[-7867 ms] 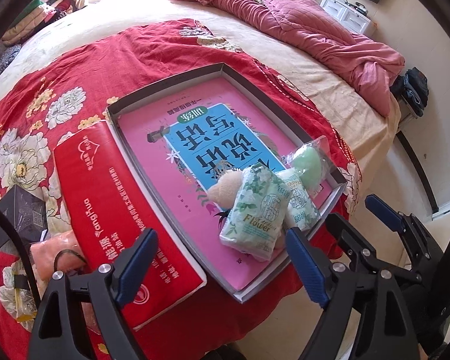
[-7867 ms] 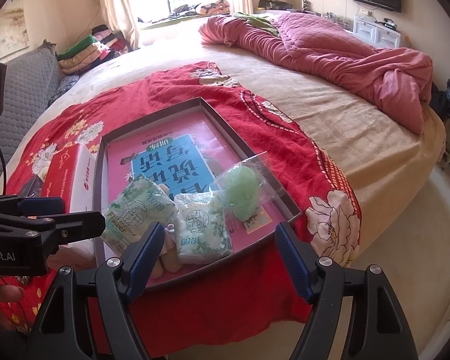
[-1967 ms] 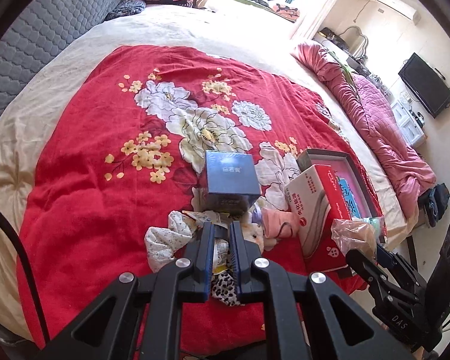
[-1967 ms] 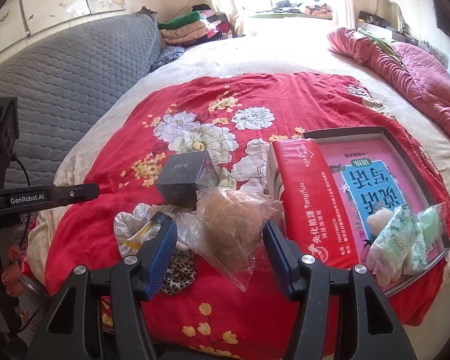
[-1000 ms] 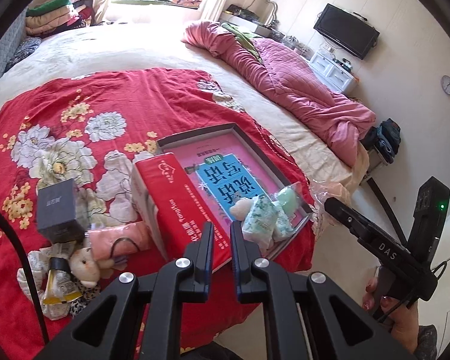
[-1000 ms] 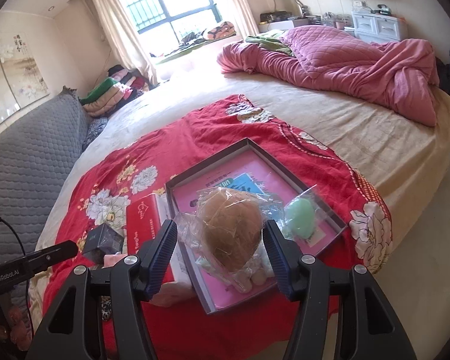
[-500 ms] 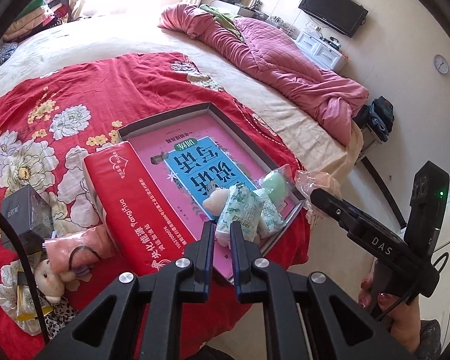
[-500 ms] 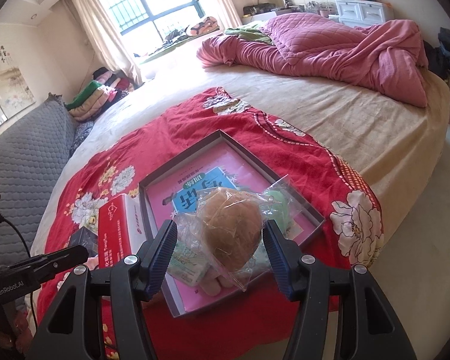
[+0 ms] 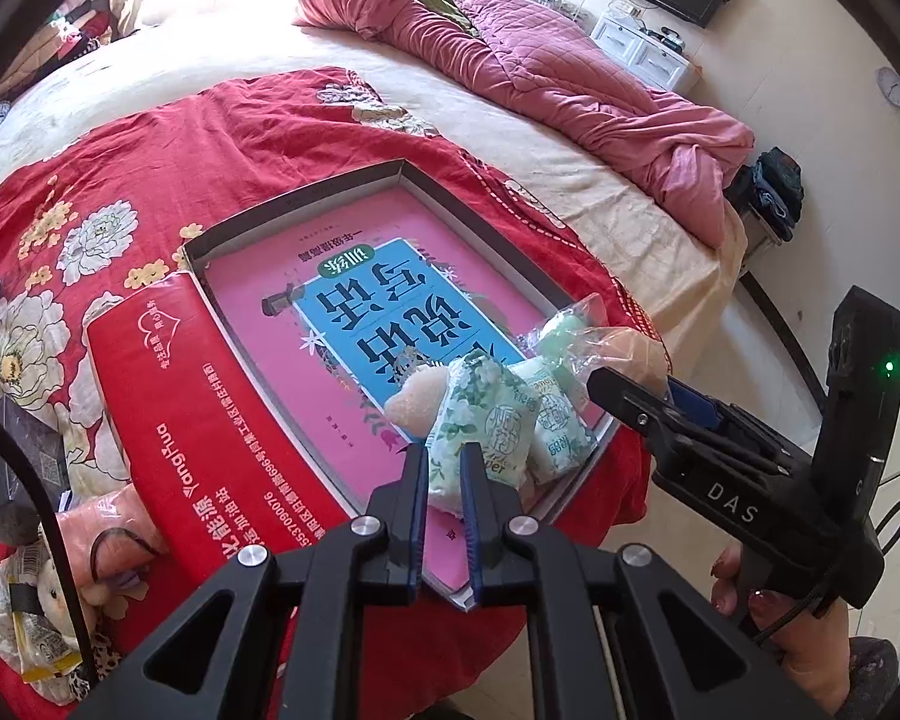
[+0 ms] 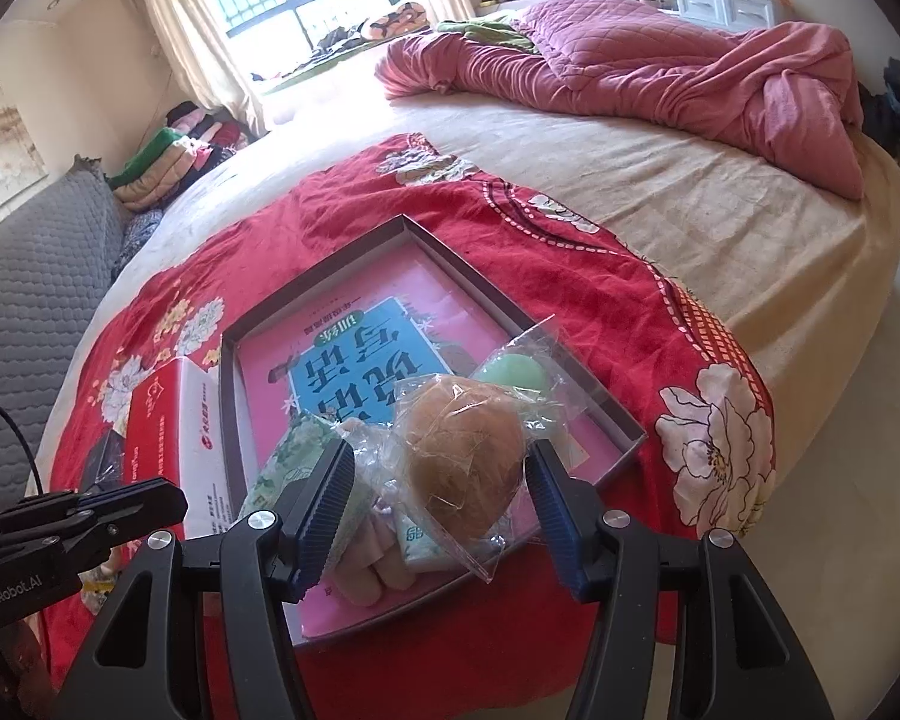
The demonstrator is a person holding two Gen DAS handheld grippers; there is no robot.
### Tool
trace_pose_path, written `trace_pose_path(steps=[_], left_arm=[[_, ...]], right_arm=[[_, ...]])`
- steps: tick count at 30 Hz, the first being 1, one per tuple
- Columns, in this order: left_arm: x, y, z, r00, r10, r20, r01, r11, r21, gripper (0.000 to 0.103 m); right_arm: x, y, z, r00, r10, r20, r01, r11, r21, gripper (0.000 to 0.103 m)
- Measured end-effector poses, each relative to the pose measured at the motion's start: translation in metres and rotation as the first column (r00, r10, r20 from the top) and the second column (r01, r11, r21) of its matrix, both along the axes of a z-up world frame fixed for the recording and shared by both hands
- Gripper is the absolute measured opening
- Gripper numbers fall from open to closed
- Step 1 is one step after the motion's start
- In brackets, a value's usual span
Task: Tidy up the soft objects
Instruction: 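Carry the bagged bun in the right tool over to the pink tray, then open the right tool to drop the bagged bun into the tray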
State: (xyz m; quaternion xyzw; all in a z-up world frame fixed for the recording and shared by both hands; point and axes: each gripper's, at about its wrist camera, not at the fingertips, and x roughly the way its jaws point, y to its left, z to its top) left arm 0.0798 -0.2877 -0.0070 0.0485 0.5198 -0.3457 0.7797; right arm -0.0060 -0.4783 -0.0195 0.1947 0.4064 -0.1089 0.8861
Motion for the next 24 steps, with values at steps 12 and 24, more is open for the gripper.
trace_pose_path(steps=[12,24], left_arm=[[0.015,-0.004,-0.014,0.999,0.033,-0.022,-0.033,0.999,0.015,0.019],[0.016,-0.007,-0.017,0.999,0.044,-0.017,-0.044,0.999,0.028,0.040]], right_arm=[[0.020,-0.003,-0.026,1.000,0.007,-0.006,-0.007,0.999,-0.034,0.063],[0.022,0.001,-0.028,1.000,0.018,-0.019,-0.019,0.999,-0.043,0.065]])
